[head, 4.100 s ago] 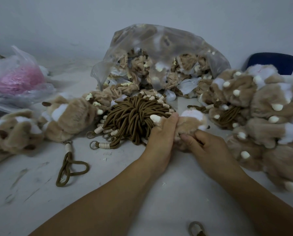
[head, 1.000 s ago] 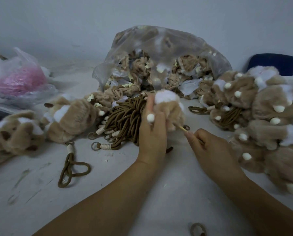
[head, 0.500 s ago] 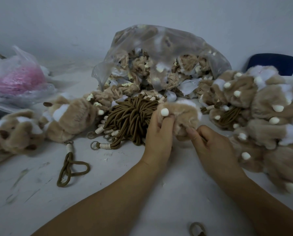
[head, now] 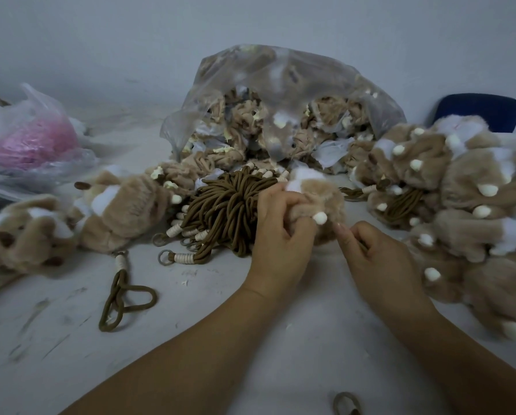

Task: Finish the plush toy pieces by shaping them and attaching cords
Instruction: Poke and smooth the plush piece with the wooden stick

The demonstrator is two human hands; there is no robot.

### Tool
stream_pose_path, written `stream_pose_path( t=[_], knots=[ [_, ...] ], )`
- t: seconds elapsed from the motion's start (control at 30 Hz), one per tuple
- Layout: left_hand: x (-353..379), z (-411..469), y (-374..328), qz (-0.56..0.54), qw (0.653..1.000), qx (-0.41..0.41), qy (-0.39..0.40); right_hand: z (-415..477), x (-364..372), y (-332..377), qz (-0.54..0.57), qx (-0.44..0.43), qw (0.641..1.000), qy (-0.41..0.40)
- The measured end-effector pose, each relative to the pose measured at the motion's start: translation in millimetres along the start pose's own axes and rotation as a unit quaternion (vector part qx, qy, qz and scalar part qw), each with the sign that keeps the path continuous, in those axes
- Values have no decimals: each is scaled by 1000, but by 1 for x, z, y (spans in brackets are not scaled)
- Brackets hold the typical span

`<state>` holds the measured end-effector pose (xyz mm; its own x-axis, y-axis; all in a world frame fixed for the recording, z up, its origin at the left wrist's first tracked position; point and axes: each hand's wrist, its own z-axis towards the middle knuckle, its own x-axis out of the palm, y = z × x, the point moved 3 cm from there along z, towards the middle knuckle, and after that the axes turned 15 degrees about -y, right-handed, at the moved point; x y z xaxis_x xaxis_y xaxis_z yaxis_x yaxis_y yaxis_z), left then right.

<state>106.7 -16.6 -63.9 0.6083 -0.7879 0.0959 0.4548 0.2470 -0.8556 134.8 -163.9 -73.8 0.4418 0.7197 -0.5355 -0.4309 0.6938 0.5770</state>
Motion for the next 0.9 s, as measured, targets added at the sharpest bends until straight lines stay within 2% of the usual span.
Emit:
stream_pose_path(
  t=[0.13, 0.3, 0.47, 0.53, 0.6, 0.77, 0.9],
  knots=[
    [-4, 3, -2, -32, 999, 13, -18, 1, -1, 1, 18, 5, 1000, -9],
    [-6, 8, 5, -54, 992, -81, -73, -2, 2, 1, 27, 1, 1000, 3],
    [0, 11, 7, -109, 985, -128, -36, 1, 0, 1, 20, -2, 1000, -15],
    [2, 10, 10, -97, 983, -157, 1, 1, -1, 1, 11, -7, 1000, -13],
    [1, 9, 12, -78, 980, -182, 3, 1, 0, 0, 8, -9, 1000, -9],
    [-5, 12, 17, -76, 980, -177, -57, 0, 5, 0, 10, -9, 1000, 6],
    [-7, 15, 14, -76, 981, -161, -71, 2, 2, -5, -1, -5, 1000, 8]
  ],
)
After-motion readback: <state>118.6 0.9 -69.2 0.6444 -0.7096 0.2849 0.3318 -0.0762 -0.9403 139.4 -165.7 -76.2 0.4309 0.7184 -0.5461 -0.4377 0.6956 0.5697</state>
